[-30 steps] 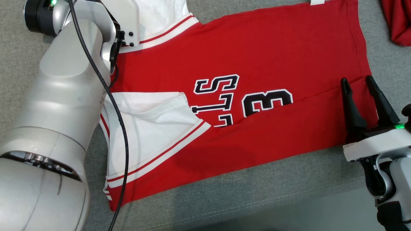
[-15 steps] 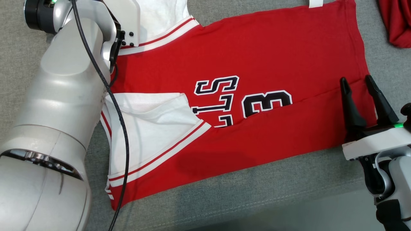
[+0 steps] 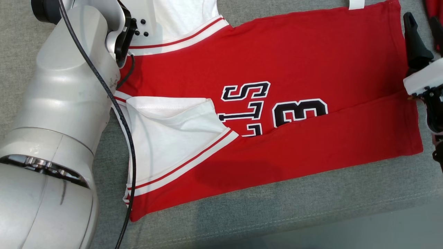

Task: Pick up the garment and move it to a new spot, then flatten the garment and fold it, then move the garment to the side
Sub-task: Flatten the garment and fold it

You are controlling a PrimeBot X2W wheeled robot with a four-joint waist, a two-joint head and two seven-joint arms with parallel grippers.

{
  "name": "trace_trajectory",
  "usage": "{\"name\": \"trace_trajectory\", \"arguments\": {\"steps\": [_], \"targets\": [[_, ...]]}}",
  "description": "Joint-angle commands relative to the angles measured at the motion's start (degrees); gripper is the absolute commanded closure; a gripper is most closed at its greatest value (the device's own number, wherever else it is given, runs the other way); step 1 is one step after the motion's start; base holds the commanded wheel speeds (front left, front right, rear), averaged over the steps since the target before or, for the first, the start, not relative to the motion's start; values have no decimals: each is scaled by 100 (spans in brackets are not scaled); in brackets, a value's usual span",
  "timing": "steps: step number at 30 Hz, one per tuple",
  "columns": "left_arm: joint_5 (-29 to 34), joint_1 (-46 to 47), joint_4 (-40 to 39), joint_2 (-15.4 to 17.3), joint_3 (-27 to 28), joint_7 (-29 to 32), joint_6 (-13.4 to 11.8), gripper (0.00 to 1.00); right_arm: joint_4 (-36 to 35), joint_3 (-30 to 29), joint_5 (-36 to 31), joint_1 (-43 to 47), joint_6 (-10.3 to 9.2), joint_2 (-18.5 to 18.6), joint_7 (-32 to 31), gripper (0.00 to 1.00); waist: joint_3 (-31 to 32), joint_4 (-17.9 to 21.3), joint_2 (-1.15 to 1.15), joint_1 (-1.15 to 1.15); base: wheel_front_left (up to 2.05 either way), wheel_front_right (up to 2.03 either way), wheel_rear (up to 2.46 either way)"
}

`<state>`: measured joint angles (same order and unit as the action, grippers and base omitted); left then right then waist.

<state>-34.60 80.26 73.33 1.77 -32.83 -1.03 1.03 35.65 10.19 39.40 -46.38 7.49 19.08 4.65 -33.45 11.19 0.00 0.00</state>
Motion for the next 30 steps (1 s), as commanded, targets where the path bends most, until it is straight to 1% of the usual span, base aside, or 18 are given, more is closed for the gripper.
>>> {"name": "trace_trajectory", "arguments": {"steps": [1,7,8,10,11,12,13,14,16,19,20,21,25,30], "targets": [[-40,292,-159,141,36,-26,56,100,48,148,89,-104,0,139,-142,0,-20,-38,0,0,0,0,0],[-70,359,-255,126,-39,-16,106,100,774,560,328,-847,0,204,-636,0,-72,-131,0,0,0,0,0],[-73,372,-268,124,-51,-14,108,100,878,619,374,-953,0,198,-698,2,-83,-139,0,0,0,0,0],[-63,396,-292,122,-90,-15,109,100,1073,731,460,-1151,0,190,-800,9,-102,-156,0,0,0,0,0],[-63,407,-302,121,-105,-11,107,100,1177,775,507,-1241,0,187,-858,19,-111,-162,0,0,0,0,0],[-66,418,-312,120,-117,-6,108,100,1281,820,534,-1330,0,195,-901,23,-120,-170,0,0,0,0,0],[-66,428,-322,119,-133,1,110,100,1383,866,552,-1414,0,204,-939,33,-127,-179,0,0,0,0,0],[-67,437,-332,119,-148,8,111,100,1479,914,561,-1490,0,213,-972,49,-134,-189,0,0,0,0,0],[-72,458,-352,117,-175,20,109,100,1669,980,586,-1621,0,219,-1013,58,-147,-206,0,0,0,0,0],[-82,474,-374,116,-208,26,101,100,1964,1073,566,-1780,0,220,-1055,81,-154,-220,0,0,0,0,0],[-86,474,-378,115,-218,29,96,100,2061,1097,561,-1827,0,206,-1078,94,-154,-221,0,0,0,0,0],[-90,473,-379,115,-228,32,92,100,2135,1143,543,-1870,0,189,-1106,100,-154,-220,0,0,0,0,0],[-89,478,-407,119,-259,-42,92,100,2304,1277,477,-2012,0,147,-1026,100,-146,-213,0,0,0,0,0],[3,594,-585,226,-311,-533,93,100,2300,1277,450,-2253,0,170,-380,100,-163,-226,0,0,0,0,0]]}}
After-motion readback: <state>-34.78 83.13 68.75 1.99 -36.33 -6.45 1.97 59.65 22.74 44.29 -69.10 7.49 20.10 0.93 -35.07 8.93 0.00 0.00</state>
